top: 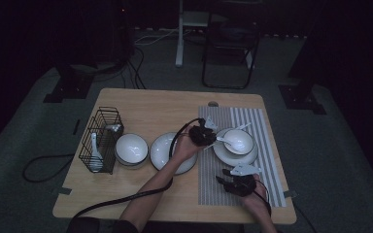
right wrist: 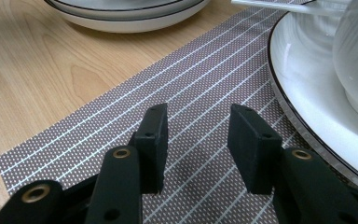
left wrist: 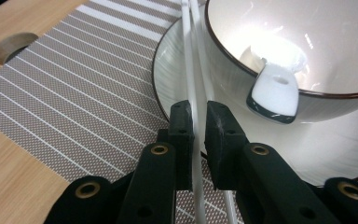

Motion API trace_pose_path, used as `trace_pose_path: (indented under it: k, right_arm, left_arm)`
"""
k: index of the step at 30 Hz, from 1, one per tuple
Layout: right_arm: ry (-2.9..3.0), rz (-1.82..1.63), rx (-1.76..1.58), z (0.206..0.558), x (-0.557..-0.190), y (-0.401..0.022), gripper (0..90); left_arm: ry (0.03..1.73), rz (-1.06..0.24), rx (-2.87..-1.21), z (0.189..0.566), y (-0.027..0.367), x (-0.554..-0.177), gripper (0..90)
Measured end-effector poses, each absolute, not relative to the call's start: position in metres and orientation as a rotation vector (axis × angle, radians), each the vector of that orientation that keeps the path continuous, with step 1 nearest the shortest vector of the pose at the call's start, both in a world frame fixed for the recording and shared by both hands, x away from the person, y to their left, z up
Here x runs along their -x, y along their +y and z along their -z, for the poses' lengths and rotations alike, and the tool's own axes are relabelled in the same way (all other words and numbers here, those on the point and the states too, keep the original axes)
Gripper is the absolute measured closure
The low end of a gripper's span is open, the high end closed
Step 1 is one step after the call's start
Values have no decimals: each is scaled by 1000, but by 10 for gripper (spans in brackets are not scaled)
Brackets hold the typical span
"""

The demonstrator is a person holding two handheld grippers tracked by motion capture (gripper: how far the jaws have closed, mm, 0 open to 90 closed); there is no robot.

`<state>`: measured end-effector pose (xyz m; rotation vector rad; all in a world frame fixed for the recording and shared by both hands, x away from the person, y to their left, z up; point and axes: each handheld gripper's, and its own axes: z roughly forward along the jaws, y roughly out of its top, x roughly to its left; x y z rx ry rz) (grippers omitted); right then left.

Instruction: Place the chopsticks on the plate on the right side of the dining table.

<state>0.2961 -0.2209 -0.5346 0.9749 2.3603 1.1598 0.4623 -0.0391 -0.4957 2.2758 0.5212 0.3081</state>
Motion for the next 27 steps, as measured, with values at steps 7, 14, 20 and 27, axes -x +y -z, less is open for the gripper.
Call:
trace_pose_path:
  k: [7, 14, 20, 27]
  right_arm:
    - [2361, -1158, -974, 535, -296, -221, 577]
    - [2359, -1158, -978, 535, -296, -221, 576]
    - [2357, -1159, -980, 535, -296, -221, 575]
    - [2355, -1159, -980, 535, -296, -221, 576]
  left_arm:
    - [537, -301, -2258, 489, -27, -460, 794]
    - [541, -302, -2257, 484, -17, -456, 783]
    - [551, -285, -2273, 487, -11, -452, 782]
    - [548, -259, -2286, 493, -8, -451, 797]
